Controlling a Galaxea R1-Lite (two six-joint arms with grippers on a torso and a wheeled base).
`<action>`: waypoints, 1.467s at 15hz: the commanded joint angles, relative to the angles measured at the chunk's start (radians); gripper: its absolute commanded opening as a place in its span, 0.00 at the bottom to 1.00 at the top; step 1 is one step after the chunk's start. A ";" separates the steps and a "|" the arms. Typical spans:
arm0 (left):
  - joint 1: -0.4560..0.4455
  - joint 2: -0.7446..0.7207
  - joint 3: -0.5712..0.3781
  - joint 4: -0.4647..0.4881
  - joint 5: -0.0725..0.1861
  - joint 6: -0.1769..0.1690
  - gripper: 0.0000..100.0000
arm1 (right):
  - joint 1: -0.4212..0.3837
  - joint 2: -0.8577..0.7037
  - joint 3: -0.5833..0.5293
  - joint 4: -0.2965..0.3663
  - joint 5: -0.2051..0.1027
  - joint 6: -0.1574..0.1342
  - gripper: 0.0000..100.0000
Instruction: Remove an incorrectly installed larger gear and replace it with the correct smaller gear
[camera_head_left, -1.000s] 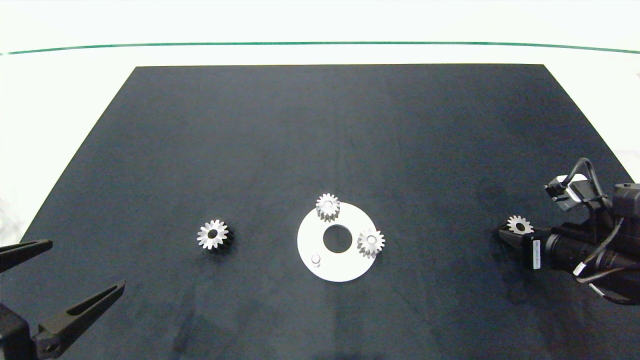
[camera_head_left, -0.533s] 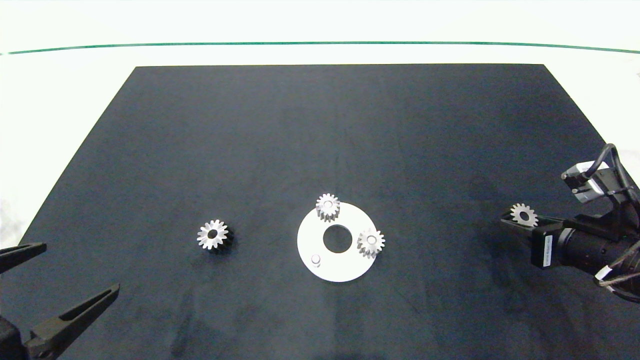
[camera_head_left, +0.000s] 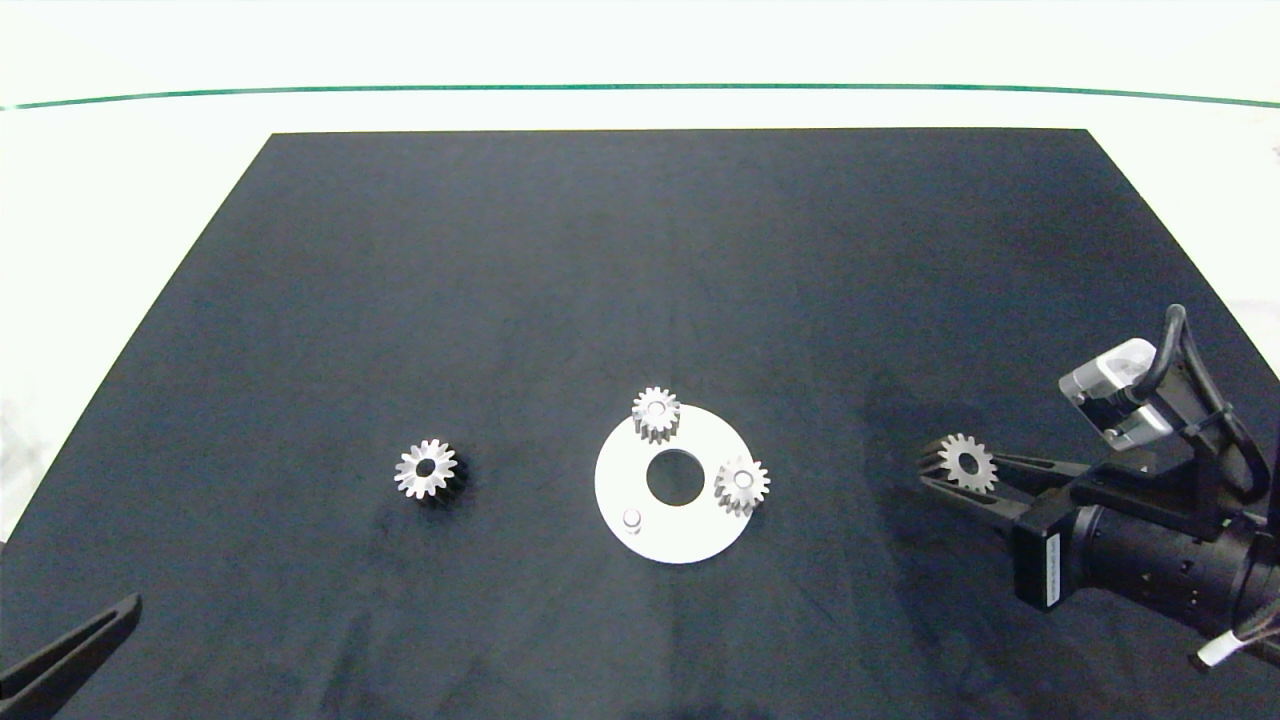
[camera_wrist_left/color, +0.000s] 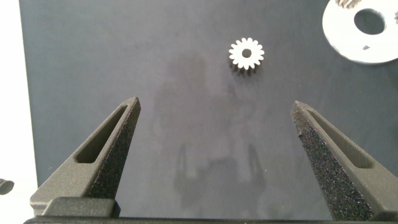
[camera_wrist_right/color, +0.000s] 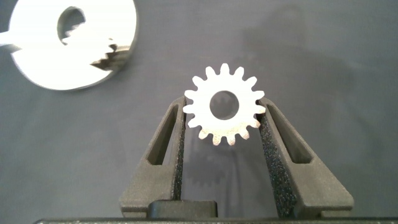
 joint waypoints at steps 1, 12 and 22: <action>0.006 -0.150 -0.004 0.012 0.003 0.002 1.00 | 0.110 0.007 -0.021 0.024 0.002 0.002 0.22; 0.019 -0.317 -0.007 0.068 0.009 0.009 1.00 | 0.267 0.254 -0.199 0.050 0.016 0.006 0.22; 0.020 -0.369 0.004 0.128 0.009 0.011 1.00 | 0.377 0.416 -0.337 0.053 -0.020 0.002 0.22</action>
